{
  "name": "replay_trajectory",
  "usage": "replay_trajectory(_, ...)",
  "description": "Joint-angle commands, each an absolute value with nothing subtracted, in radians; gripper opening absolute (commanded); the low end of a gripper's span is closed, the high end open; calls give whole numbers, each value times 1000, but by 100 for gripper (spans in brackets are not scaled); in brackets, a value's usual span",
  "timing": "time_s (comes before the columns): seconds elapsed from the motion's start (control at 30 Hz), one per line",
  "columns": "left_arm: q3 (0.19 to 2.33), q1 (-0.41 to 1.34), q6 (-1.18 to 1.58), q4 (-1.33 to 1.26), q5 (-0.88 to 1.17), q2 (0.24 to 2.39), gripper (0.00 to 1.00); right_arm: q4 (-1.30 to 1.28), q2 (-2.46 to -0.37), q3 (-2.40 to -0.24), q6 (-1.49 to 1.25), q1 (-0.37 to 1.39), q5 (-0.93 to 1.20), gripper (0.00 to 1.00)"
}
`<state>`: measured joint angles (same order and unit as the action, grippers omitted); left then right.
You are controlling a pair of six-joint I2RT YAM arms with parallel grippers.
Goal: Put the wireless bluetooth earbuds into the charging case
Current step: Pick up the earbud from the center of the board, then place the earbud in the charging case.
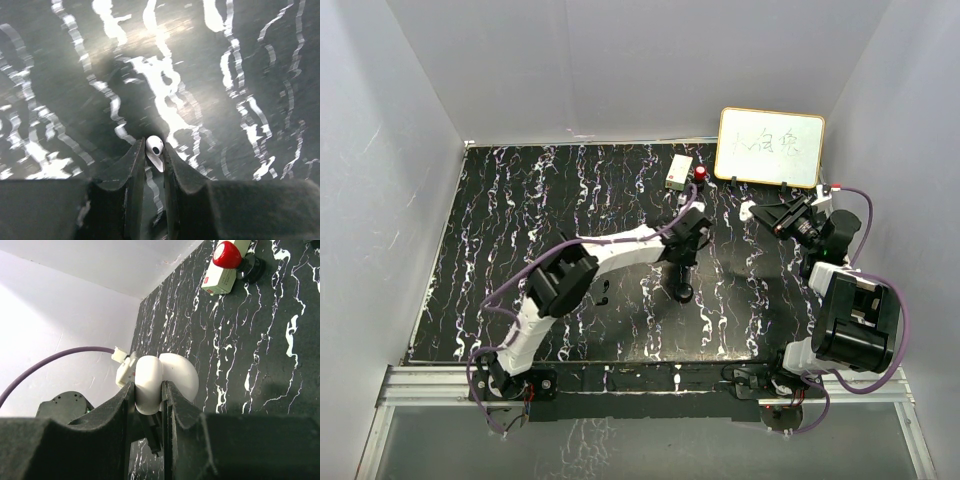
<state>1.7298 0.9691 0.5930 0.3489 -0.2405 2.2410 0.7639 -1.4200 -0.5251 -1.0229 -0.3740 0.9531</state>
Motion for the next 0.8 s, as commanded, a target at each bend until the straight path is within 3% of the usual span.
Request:
replay_trajectory(0.0,1537,905,525,140,-229,1990,0,770,-1414,-537,-993,-346,951,0)
replay_trajectory(0.3,1267,849,435,-247,-156,1762,0,733,-1424,-559,-977,-198,890,0)
replay_trajectory(0.47,1065,826,419,-588,-131,1660,0,726,-1443,-581,-998,-108,854,0)
replay_trajectory(0.77,861,820,223,-961,-76,1610,0,713,-1489,-628,-1040,-31,840,0)
